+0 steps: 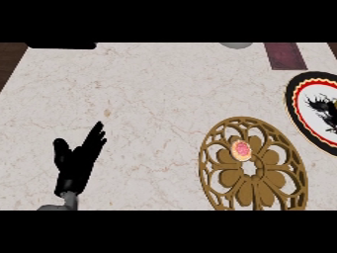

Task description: Pick the lemon from the placemat and place it in the plate

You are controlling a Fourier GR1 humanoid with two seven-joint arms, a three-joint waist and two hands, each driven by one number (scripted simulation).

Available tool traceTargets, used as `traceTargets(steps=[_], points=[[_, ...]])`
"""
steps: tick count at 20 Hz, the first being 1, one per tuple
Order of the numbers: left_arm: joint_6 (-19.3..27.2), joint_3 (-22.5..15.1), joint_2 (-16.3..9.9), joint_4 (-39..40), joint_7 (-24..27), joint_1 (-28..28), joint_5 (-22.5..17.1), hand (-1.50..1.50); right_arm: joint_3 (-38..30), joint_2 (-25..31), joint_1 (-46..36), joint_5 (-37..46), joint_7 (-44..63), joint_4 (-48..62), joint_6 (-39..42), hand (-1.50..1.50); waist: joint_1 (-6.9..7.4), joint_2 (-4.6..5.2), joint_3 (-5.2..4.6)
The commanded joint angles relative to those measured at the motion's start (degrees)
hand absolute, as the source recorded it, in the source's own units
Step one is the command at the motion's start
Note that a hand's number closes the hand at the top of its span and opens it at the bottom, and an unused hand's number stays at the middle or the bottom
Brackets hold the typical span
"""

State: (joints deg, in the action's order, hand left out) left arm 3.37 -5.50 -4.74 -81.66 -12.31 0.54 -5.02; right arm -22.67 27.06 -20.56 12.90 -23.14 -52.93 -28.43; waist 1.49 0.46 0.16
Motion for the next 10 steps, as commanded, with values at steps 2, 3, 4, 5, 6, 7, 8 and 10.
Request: traceTargets(steps=[2, 3, 4, 5, 6, 7, 8, 10], points=[[-1.57, 0.41, -0.78, -0.96, -0.04, -0.08, -0.82, 0.0, -5.36, 6.03, -9.35, -2.57, -11.06, 19.85, 2.95, 1.5, 0.94, 0.38, 0.09], [-0.91, 0.02, -0.16, -0.31, 0.71, 1.05, -0.1, 0.0, -5.39, 6.34, -11.55, -2.15, -13.14, 23.23, 2.47, 1.5, 0.58, 0.22, 0.03], [-1.96, 2.48, -1.24, 1.76, -1.41, -4.26, -1.99, 0.0, -4.75, 7.08, -14.34, -0.62, -10.97, 24.99, 0.89, 1.5, 0.77, 0.45, 0.04], [-2.82, 1.87, -1.99, 1.44, 1.36, -0.93, -1.22, 0.0, -6.06, 8.21, -13.84, -1.52, -14.18, 27.46, 2.14, 1.5, 1.19, 0.56, 0.09], [-0.23, -1.15, 1.02, -0.5, -1.36, -1.79, 0.4, 0.0, -4.0, 10.46, -11.95, 0.78, -3.31, 28.93, 4.31, 1.5, 1.58, 0.77, 0.11], [-0.54, -0.44, 1.16, 2.58, 0.28, -3.05, 0.34, 0.0, -1.2, 10.76, -13.96, 3.52, 0.04, 30.39, 4.52, 1.5, 1.31, 0.75, -0.02], [-1.83, -0.65, -0.08, 0.17, 1.78, -0.72, 0.22, 0.0, 0.64, 10.5, -11.23, 6.33, -1.78, 32.06, 2.72, -1.5, 2.9, 1.19, 0.09], [-0.56, -1.82, 1.11, -0.24, -0.86, -2.49, 1.0, 0.0, 2.61, 11.66, -13.71, 8.02, -0.23, 35.25, 6.53, -1.5, 3.3, 1.37, 0.21]])
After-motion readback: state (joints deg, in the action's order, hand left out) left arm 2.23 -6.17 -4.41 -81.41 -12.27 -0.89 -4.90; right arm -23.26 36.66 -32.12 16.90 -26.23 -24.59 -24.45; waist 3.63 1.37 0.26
